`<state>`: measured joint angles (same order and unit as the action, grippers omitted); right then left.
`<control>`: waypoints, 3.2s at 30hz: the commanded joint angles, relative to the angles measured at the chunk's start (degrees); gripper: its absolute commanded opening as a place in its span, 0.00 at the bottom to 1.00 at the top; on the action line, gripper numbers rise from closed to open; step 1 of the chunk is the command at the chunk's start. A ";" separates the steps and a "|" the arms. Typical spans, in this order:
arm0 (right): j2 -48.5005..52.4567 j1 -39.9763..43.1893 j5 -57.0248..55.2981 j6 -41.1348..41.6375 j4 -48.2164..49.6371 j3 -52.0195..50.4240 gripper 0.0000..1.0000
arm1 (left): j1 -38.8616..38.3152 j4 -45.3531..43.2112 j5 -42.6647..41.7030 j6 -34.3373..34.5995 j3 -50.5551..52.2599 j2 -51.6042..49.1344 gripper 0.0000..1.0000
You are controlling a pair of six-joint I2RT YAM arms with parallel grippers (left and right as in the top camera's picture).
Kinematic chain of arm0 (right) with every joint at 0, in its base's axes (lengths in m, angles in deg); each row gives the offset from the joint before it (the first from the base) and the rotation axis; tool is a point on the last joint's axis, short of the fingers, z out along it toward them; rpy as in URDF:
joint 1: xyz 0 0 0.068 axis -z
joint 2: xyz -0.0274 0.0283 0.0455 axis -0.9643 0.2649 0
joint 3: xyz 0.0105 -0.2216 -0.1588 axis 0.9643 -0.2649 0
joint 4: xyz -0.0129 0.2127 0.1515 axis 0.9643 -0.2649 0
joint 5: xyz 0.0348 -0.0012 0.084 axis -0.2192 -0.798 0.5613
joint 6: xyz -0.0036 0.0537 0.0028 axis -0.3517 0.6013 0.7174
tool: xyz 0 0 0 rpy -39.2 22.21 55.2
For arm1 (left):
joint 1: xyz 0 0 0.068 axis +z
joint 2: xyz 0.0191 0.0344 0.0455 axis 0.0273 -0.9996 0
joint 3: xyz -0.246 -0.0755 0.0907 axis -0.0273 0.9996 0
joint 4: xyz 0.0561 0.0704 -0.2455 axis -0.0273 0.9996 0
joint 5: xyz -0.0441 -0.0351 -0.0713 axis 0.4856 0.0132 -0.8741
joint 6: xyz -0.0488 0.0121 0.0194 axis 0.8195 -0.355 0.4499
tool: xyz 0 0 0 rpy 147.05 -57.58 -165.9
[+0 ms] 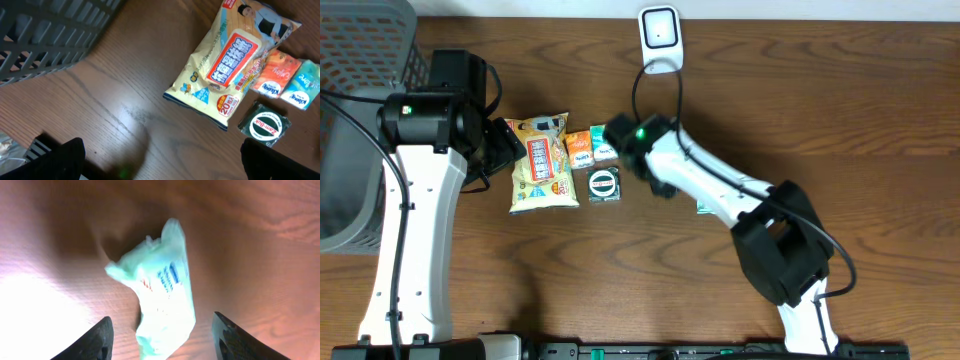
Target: Scan the item barcode
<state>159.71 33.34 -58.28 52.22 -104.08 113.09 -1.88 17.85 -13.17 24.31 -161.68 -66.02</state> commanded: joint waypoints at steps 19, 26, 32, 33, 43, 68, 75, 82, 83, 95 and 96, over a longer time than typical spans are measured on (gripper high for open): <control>-0.61 17.73 42.07 -26.38 -7.65 12.41 0.99 | 0.20 0.28 0.50 0.28 0.00 0.00 0.98; -0.59 23.61 42.38 -26.36 -11.06 12.35 0.99 | 0.20 0.28 0.50 0.31 0.02 0.00 0.98; -0.59 25.64 41.00 -26.38 -12.61 12.00 0.99 | 0.20 0.28 0.50 0.31 0.00 0.00 0.98; -0.59 25.73 41.79 -26.73 -12.68 11.67 0.99 | 0.20 0.28 0.50 0.31 0.00 0.00 0.98; -0.59 24.11 45.90 -30.62 -8.68 3.34 0.67 | 0.20 0.28 0.50 0.28 0.00 0.00 0.98; -0.59 24.79 34.82 -28.52 -4.59 -1.11 0.55 | 0.20 0.28 0.50 0.31 0.02 0.00 0.98; -0.59 27.43 28.98 -26.36 -3.74 -1.11 0.64 | 0.20 0.28 0.50 0.31 0.00 0.00 0.98; -0.59 31.01 39.12 -32.33 -3.80 -1.16 0.59 | 0.20 0.28 0.50 0.28 0.00 0.00 0.98; -0.59 31.56 42.88 -34.71 -4.04 -1.18 0.59 | 0.20 0.28 0.50 0.31 0.00 0.00 0.98; -0.59 32.59 48.98 -38.80 -5.22 -6.80 0.59 | 0.20 0.28 0.50 0.31 0.00 0.00 0.98; -0.59 32.50 49.46 -38.80 -4.74 -7.87 0.59 | 0.20 0.28 0.50 0.28 0.00 0.00 0.98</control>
<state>159.69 65.89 -11.05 14.87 -109.48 108.20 -1.88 17.87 -13.19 24.29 -161.68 -66.02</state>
